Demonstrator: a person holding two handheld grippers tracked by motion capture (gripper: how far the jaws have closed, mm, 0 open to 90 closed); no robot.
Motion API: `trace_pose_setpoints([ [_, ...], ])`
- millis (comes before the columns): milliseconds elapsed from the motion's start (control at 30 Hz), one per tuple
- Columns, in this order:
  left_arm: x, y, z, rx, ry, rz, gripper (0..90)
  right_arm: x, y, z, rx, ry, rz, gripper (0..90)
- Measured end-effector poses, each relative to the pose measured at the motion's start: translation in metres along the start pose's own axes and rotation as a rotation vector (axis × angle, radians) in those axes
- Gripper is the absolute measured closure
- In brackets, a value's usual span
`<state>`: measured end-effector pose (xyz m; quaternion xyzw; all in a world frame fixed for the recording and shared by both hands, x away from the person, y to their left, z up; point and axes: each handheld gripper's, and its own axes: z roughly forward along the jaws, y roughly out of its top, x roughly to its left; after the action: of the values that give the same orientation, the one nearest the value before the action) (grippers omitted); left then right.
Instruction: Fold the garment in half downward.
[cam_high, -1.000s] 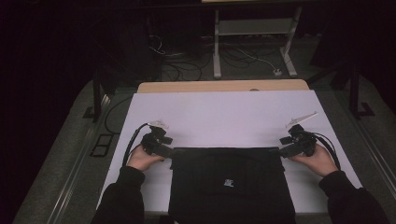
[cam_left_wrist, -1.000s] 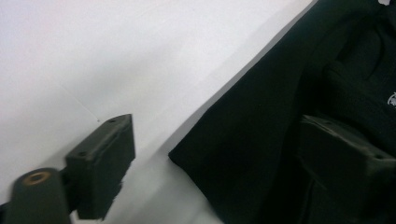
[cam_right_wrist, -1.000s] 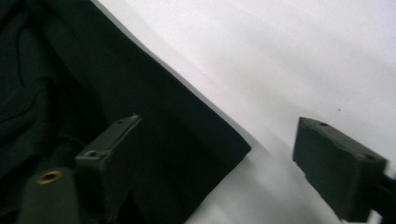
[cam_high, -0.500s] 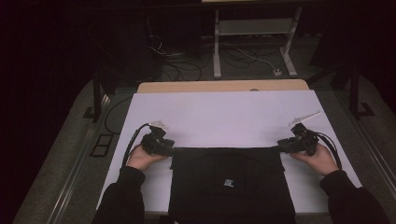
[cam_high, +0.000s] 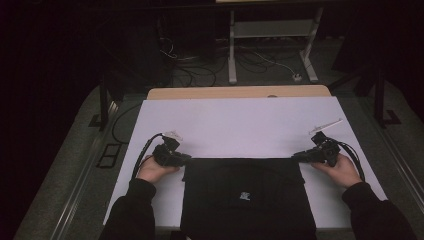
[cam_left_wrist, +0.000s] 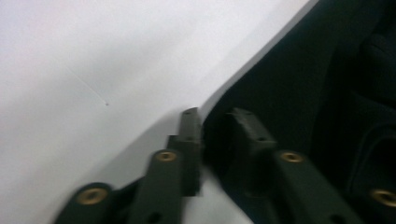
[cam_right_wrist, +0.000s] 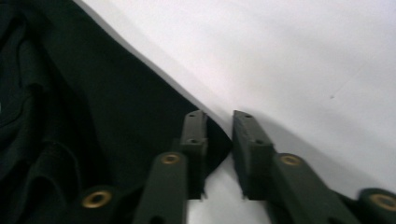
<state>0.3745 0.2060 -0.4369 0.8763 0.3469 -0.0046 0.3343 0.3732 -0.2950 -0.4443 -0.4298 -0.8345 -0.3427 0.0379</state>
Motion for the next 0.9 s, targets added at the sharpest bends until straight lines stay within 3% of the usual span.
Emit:
trace_pose_setpoints([
  [100, -0.001, 0.001, 0.0, 0.008, 0.004, -0.006, 84.0, 0.001, 0.0, 0.001, 0.007, -0.004, 0.004, 85.5],
  [233, -0.005, 0.003, -0.001, 0.019, 0.017, -0.011, 85.8, 0.003, 0.0, 0.0, 0.009, -0.011, 0.001, 87.1],
  [467, -0.012, 0.006, -0.006, -0.024, 0.095, 0.017, 86.7, 0.009, -0.001, -0.002, 0.001, -0.055, -0.013, 87.7],
  [667, -0.01, 0.007, -0.008, -0.052, 0.116, 0.007, 86.8, 0.014, 0.002, -0.007, -0.047, -0.097, -0.011, 87.9],
  [833, -0.012, 0.01, -0.011, -0.07, 0.176, 0.033, 86.9, 0.017, 0.006, -0.01, -0.084, -0.13, -0.001, 87.9],
  [900, -0.012, 0.011, -0.011, -0.069, 0.183, 0.023, 86.9, 0.017, 0.007, -0.01, -0.092, -0.142, 0.003, 87.8],
])
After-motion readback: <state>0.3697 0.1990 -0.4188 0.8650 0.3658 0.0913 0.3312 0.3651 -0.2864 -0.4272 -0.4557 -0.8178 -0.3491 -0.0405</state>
